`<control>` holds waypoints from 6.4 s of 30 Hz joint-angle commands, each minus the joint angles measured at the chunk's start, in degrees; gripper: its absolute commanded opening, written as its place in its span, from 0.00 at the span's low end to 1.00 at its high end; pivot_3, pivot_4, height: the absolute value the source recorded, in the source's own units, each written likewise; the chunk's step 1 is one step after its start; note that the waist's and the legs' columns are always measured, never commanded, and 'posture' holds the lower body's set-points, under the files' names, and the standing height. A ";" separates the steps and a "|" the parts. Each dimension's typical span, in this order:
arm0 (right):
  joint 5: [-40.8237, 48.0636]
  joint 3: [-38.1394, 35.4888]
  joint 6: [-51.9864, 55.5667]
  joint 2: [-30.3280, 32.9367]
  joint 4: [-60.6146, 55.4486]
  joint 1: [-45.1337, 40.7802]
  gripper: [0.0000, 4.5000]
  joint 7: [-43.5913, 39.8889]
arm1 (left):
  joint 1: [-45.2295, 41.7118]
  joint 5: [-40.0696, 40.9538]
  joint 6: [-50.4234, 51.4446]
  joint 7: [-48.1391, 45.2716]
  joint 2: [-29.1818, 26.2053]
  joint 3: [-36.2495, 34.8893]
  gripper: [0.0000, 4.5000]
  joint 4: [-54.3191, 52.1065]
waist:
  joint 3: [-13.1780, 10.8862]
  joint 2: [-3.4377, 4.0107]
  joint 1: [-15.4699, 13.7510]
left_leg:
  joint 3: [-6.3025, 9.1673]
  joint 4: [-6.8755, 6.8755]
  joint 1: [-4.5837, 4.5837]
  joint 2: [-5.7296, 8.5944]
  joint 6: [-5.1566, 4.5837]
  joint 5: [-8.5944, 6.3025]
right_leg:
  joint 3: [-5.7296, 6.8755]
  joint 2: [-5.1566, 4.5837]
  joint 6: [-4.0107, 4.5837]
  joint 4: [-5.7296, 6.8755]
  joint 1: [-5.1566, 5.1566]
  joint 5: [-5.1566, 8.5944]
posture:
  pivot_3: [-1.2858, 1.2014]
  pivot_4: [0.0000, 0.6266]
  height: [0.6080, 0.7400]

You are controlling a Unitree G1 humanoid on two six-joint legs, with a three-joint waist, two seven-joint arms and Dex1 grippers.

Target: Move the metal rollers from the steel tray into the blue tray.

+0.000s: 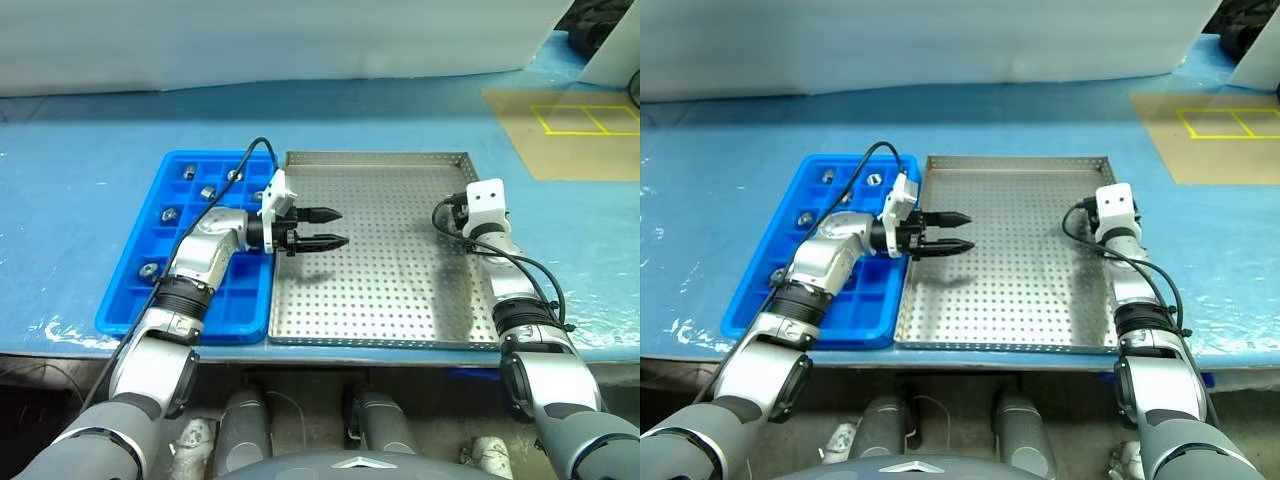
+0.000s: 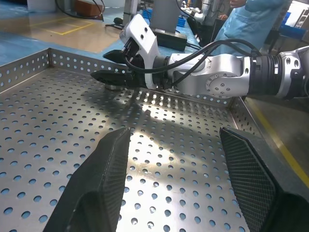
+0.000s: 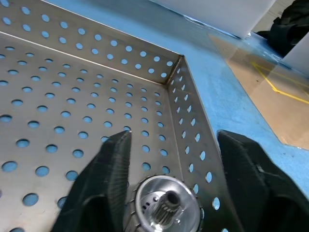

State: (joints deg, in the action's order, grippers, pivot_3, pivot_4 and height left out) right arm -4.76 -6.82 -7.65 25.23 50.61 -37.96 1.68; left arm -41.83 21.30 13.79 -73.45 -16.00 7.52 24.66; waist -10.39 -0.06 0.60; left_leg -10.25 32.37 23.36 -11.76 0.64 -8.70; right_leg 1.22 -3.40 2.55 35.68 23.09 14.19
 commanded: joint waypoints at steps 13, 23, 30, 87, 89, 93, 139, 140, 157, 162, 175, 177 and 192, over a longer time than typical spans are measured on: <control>-2.04 0.11 -3.24 1.33 -6.25 -0.48 0.96 4.18 | -0.11 0.48 0.12 0.16 -0.75 -0.95 0.69 -2.08 | -0.02 0.03 0.12 | 0.00 0.02 -0.05 -0.03 0.06 0.03 | 0.03 0.02 -0.04 0.03 0.00 -0.02 | 0.41 0.24 1.00; 6.46 -2.39 6.73 -3.04 -23.07 -0.11 0.96 -2.58 | 0.68 0.41 0.35 0.43 -1.12 -0.87 0.69 -2.71 | -0.02 0.03 0.21 | 0.00 -0.06 -0.11 -0.05 0.07 0.03 | 0.03 0.06 -0.08 0.03 0.02 -0.04 | 0.41 0.24 1.00; 15.79 -5.59 22.70 -4.58 -37.04 6.12 0.96 -8.61 | 1.15 0.34 0.49 0.43 -1.42 -0.74 0.69 -3.14 | -0.02 0.04 -0.59 | 0.04 -0.10 -0.09 -0.06 0.05 0.04 | 0.04 0.01 -0.06 0.02 -0.01 -0.04 | 0.41 0.24 1.00; 10.00 -8.65 16.72 -5.44 -26.93 10.88 0.60 5.81 | 1.40 -1.32 -0.09 -1.21 -1.21 1.02 0.69 -2.38 | 0.00 0.13 -1.53 | 0.02 -0.11 -0.19 0.00 0.34 0.20 | -0.02 -0.02 -0.09 0.01 -0.10 -0.06 | 0.40 0.24 1.00; 9.52 -8.36 16.97 -5.44 -26.43 10.62 0.44 6.75 | 1.44 -1.36 -0.09 -1.22 -1.25 1.09 0.69 -2.38 | 0.00 0.13 -1.40 | 0.02 -0.12 -0.21 -0.01 0.36 0.21 | 0.00 0.02 -0.10 0.02 -0.09 -0.06 | 0.40 0.24 1.00; 9.66 -8.33 15.93 -5.81 -26.74 11.43 0.36 6.50 | 1.56 -1.41 -0.08 -1.17 -1.39 1.15 0.69 -2.43 | 0.01 0.14 -1.44 | 0.02 -0.15 -0.22 -0.02 0.35 0.21 | 0.01 0.04 -0.10 0.03 -0.08 -0.06 | 0.40 0.24 1.00; 29.10 29.59 38.74 -3.90 -49.98 -4.89 0.15 -73.06 | 45.20 21.95 27.63 2.72 -37.84 -33.20 0.69 -55.01 | -0.07 0.18 -8.21 | 0.25 -0.41 -0.16 -0.18 0.51 0.27 | 0.26 0.01 0.02 0.09 0.13 0.00 | 0.64 0.24 1.00; 28.77 29.94 38.57 -4.55 -48.86 -5.18 0.15 -73.58 | 46.07 22.30 27.81 3.31 -37.85 -34.04 0.69 -55.42 | -0.06 0.17 -8.59 | 0.25 -0.41 -0.16 -0.18 0.51 0.28 | 0.27 -0.01 0.02 0.09 0.11 0.01 | 0.64 0.24 1.00; 22.90 30.10 36.48 -7.99 -41.25 -4.10 0.66 -74.76 | 45.86 23.49 26.35 7.08 -38.11 -31.25 0.69 -54.91 | -0.05 0.16 -10.64 | 0.31 -0.40 -0.16 -0.34 0.59 0.32 | 0.23 0.04 0.01 0.11 0.15 0.00 | 0.63 0.24 1.00; 21.50 28.40 35.41 -8.30 -41.58 -4.46 0.73 -71.23 | 40.97 22.38 25.26 6.92 -37.93 -27.26 0.69 -52.05 | -0.04 0.16 -10.58 | 0.29 -0.40 -0.18 -0.31 0.87 0.49 | 0.22 0.08 0.02 0.23 0.20 0.00 | 0.60 0.24 1.00; 25.03 11.81 42.15 0.03 -52.84 0.99 0.73 -58.06 | 26.07 11.35 12.48 12.07 -26.60 -14.69 0.69 -34.97 | 0.05 0.08 -10.10 | 0.24 -0.19 -0.19 -0.15 0.98 0.56 | 0.17 0.07 -0.02 0.50 0.15 -0.01 | 0.54 0.24 1.00; 24.81 9.09 43.07 1.76 -54.99 3.88 0.73 -54.79 | 22.27 10.13 10.46 12.76 -22.99 -13.18 0.69 -29.56 | 0.05 0.07 -9.58 | 0.25 -0.13 -0.20 -0.14 1.01 0.58 | 0.14 0.06 -0.04 0.57 0.15 -0.02 | 0.52 0.24 1.00; 25.65 3.20 46.89 3.96 -62.78 8.93 0.73 -42.25 | 11.62 4.48 1.68 10.37 -10.59 -6.73 0.69 -14.57 | 0.07 0.04 -4.66 | 0.24 0.00 -0.29 -0.12 1.04 0.62 | 0.08 0.08 0.04 0.96 0.24 0.01 | 0.47 0.24 1.00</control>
State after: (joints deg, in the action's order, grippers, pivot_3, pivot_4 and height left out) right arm 19.65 -1.65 39.31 28.41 -9.13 -28.86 -40.90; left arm -29.08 25.64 16.53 -62.37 -26.42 1.46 10.72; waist -10.32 -0.02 -4.06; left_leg -10.02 32.38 23.07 -11.87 1.67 -8.09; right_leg 1.30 -3.32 2.59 36.63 23.33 14.20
